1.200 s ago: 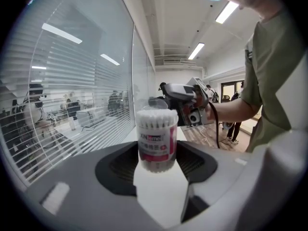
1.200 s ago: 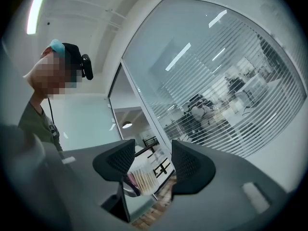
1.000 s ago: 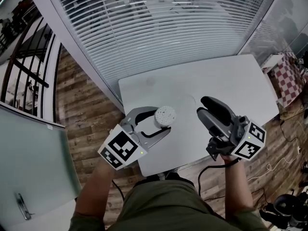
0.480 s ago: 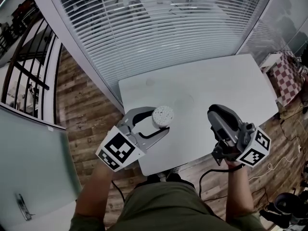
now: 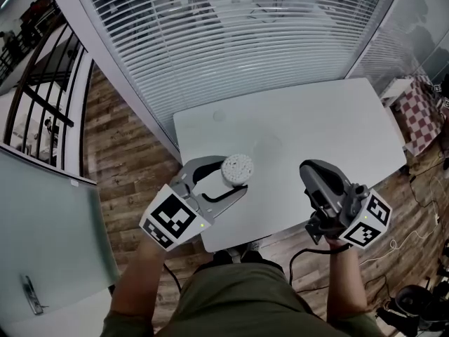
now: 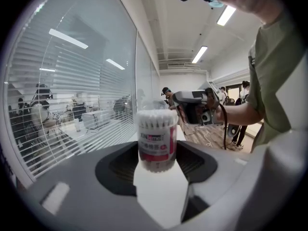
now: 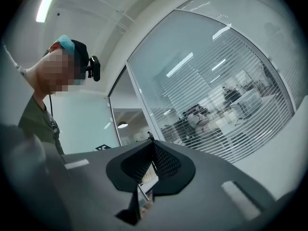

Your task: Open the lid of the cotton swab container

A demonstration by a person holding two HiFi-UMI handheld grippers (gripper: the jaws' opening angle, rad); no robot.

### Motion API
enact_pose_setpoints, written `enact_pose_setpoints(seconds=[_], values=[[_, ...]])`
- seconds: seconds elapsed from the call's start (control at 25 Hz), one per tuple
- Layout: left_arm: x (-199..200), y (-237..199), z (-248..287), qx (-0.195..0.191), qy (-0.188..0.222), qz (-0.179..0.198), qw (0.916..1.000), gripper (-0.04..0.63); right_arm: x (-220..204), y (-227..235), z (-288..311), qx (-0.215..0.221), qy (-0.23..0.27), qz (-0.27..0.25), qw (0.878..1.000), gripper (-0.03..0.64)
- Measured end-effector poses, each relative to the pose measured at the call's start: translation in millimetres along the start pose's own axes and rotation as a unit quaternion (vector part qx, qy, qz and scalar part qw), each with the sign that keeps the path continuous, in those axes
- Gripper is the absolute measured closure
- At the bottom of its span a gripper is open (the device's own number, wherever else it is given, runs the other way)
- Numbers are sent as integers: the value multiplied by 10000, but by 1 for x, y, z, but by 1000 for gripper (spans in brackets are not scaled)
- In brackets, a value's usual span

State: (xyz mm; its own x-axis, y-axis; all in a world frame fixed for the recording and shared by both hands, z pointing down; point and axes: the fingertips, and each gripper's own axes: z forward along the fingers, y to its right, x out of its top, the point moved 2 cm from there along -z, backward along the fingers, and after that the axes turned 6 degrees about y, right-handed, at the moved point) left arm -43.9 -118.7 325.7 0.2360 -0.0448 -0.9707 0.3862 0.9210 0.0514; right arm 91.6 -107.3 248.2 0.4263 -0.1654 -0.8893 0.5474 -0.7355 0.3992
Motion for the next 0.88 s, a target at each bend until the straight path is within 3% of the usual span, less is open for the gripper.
enact_pose_setpoints(seconds=[0.48,0.88], values=[[-7,11,10,101,83,-194,9997,344,-32,1,0,59,-625,74,9980,607],[-8,14,22,151,112,-213,9996,344,-39,15,-5,62,-775,199,9968,606]])
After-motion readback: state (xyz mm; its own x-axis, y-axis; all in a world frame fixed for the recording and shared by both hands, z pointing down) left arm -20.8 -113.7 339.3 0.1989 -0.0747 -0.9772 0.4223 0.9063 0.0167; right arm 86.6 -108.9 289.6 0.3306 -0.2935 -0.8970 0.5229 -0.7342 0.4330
